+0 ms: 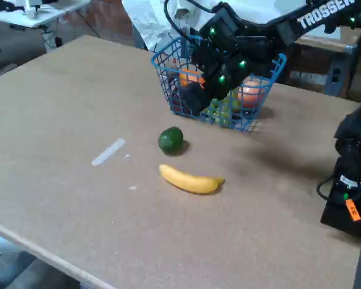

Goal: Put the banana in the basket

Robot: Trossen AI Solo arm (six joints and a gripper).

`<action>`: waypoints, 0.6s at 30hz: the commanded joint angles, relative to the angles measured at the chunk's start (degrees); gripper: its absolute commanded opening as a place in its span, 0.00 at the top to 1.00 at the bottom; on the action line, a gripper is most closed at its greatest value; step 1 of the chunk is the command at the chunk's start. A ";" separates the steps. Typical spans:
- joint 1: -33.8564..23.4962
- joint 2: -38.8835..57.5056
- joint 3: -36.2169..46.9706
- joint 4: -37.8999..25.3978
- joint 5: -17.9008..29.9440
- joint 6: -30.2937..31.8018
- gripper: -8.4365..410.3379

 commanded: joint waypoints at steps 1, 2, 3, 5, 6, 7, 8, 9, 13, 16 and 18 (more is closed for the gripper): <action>-0.04 -0.02 0.04 0.00 -0.07 0.00 0.45; -0.04 -0.02 0.04 0.00 -0.07 0.00 0.45; -0.04 -0.04 0.04 0.00 -0.07 0.00 0.45; -0.04 -0.02 0.04 0.00 -0.07 0.00 0.45; -0.04 -0.02 0.04 0.00 -0.07 0.00 0.45; -0.04 -0.02 0.04 0.00 -0.07 -0.02 0.45; -0.04 -0.02 0.04 0.00 -0.07 0.00 0.45; -0.04 -0.02 0.04 0.00 -0.07 0.00 0.45; -0.04 -0.02 0.04 0.00 -0.07 -0.04 0.45; -0.02 -0.02 0.04 -0.17 -0.11 -0.22 0.45; 0.11 -0.02 0.04 -0.61 -0.17 -0.20 0.45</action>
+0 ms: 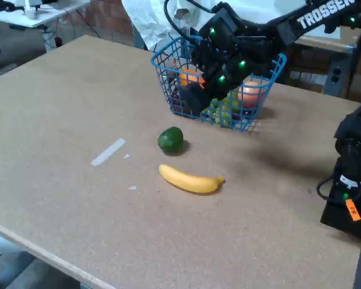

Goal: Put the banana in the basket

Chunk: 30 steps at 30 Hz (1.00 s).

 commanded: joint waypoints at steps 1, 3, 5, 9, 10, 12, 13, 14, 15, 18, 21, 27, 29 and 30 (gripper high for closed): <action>0.28 -0.04 0.04 -0.79 -0.20 -0.15 0.45; 0.59 -0.02 0.04 -1.49 -0.22 -0.13 0.45; 1.16 -0.04 0.04 -2.16 -0.22 0.00 0.45; 2.60 -0.02 0.90 -4.66 -0.68 0.79 0.45; 3.06 -0.02 1.22 -5.14 -0.68 0.87 0.45; 3.93 -0.02 1.95 -5.95 -0.68 0.87 0.45; 4.35 -0.02 2.29 -6.23 -0.68 0.87 0.44; 4.81 -0.02 2.62 -6.51 -0.68 0.87 0.43; 5.25 -0.02 2.93 -6.88 -0.68 0.92 0.42; 6.38 0.28 3.87 -8.57 -0.68 1.42 0.36; 7.48 0.31 4.26 -10.38 -0.68 2.05 0.27; 9.16 0.35 4.26 -13.55 -0.68 4.17 0.10; 9.44 1.05 4.39 -14.25 -0.68 4.74 0.07; 9.64 1.33 4.79 -15.37 -0.72 5.03 0.06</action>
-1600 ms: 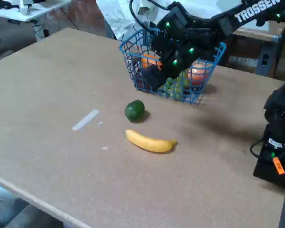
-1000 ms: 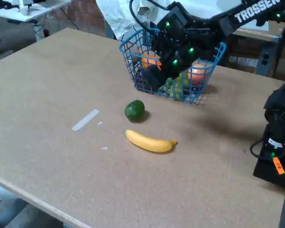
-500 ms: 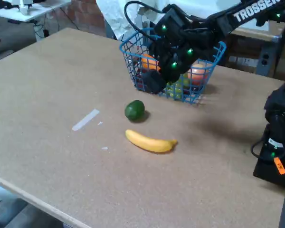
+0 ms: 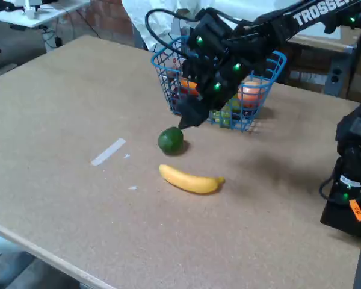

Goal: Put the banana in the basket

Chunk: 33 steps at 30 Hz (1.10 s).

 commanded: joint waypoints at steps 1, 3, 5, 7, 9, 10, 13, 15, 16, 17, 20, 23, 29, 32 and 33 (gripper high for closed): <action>0.72 1.55 1.25 -3.41 -0.33 1.57 0.06; 0.92 3.58 3.48 -7.19 -0.72 2.58 0.06; 1.16 5.90 6.34 -11.63 -0.76 3.56 0.06; 1.46 8.41 9.05 -15.47 -0.74 3.63 0.06; 1.86 10.82 11.19 -17.90 -0.74 3.91 0.06; 2.14 11.93 11.87 -18.27 -0.74 4.22 0.06; 3.15 14.86 12.68 -17.51 -0.76 5.79 0.06; 3.87 16.57 12.68 -16.65 -0.81 6.62 0.06; 4.20 17.53 12.68 -16.20 -0.90 6.86 0.06; 4.48 18.47 12.68 -15.85 -1.22 7.04 0.06; 5.18 20.96 12.68 -15.02 -2.27 8.04 0.06; 6.05 22.88 12.61 -14.16 -2.29 9.11 0.06; 7.52 24.98 12.41 -11.96 -2.29 11.23 0.06; 7.87 25.66 12.13 -10.69 -2.29 11.41 0.06; 7.91 26.05 12.13 -10.27 -2.27 11.50 0.06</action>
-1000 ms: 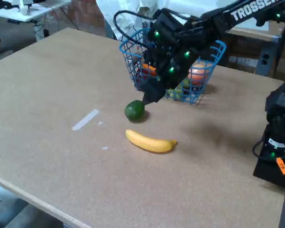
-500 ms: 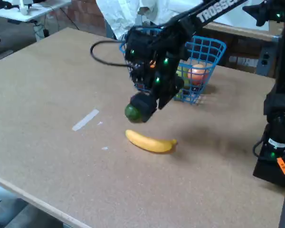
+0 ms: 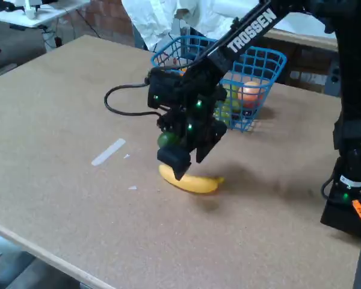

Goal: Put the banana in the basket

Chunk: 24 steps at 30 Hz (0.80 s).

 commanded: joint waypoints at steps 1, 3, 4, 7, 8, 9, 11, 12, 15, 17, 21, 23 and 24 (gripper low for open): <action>0.35 1.05 -0.22 1.57 -0.24 0.42 0.06; 0.44 1.97 -0.22 2.23 -0.22 0.42 0.06; 0.46 2.34 -0.22 2.36 -0.17 0.46 0.06; 0.46 3.72 -0.22 2.89 -0.11 0.44 0.06; 0.46 4.04 -0.22 2.99 0.00 0.46 0.06; 0.48 4.31 -0.22 3.10 0.00 0.44 0.06; 0.48 4.85 -0.22 3.43 0.04 0.42 0.06; 0.48 5.22 -0.22 3.65 0.02 0.39 0.06; 0.48 5.79 -0.22 4.24 0.02 0.39 0.06; 0.48 6.29 -0.22 4.70 0.04 0.20 0.06; 0.48 6.97 -0.22 4.96 0.55 -0.20 0.06; 0.48 7.19 -0.22 5.07 0.57 -0.17 0.06; 0.48 7.54 -0.22 5.38 0.55 -0.17 0.06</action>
